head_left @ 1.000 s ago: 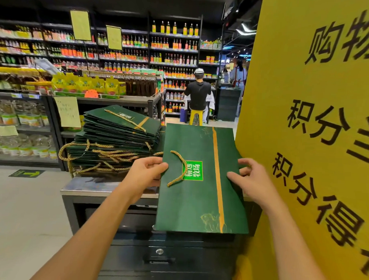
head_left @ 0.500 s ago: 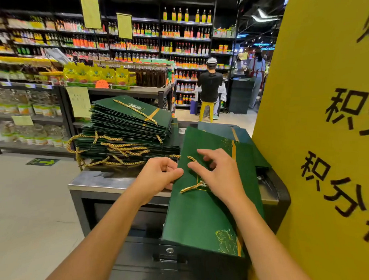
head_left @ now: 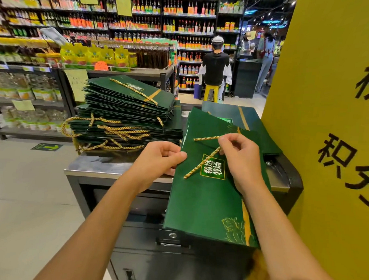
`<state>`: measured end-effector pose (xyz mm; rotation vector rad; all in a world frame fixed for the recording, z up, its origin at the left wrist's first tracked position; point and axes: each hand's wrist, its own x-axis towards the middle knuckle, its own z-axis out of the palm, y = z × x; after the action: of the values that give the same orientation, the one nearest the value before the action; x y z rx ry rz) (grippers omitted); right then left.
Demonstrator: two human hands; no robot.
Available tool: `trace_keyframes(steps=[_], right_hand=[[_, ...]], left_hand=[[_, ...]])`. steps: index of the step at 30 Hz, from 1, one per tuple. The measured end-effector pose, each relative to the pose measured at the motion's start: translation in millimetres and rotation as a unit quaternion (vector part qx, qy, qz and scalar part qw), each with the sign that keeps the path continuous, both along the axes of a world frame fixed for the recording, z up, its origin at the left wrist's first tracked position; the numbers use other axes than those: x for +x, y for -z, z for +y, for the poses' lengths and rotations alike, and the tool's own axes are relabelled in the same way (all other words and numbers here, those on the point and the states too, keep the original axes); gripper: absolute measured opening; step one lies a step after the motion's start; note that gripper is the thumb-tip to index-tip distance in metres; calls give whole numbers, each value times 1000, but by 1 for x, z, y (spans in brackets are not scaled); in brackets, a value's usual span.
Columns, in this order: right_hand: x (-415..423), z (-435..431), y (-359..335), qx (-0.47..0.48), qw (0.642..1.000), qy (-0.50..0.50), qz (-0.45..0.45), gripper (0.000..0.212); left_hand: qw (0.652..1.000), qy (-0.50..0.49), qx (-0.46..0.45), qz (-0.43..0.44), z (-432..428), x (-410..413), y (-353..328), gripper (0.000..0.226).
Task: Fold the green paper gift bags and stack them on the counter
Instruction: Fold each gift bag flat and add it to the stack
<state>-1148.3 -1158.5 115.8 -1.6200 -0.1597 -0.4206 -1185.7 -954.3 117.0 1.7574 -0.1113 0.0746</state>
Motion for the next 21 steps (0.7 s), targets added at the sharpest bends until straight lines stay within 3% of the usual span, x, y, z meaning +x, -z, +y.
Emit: trace_keyframes(steps=[5, 8, 13, 16, 21], right_hand=[[-3, -3, -1, -5, 999, -33, 2, 3], [-11, -4, -1, -113, 988, -86, -55, 17], [-14, -8, -2, -326, 912, -234, -77, 36], [-10, -8, -1, -360, 895, -248, -83, 27], [-7, -8, 2, -340, 904, -242, -89, 6]], left_hand=[[1000, 0, -6, 3, 0, -1, -1, 6], [1000, -10, -6, 6, -1, -1, -2, 5], [1000, -11, 2, 11, 1, 1, -2, 7], [1000, -12, 2, 14, 2, 2, -1, 12], [1000, -14, 11, -7, 2, 2, 3, 8]])
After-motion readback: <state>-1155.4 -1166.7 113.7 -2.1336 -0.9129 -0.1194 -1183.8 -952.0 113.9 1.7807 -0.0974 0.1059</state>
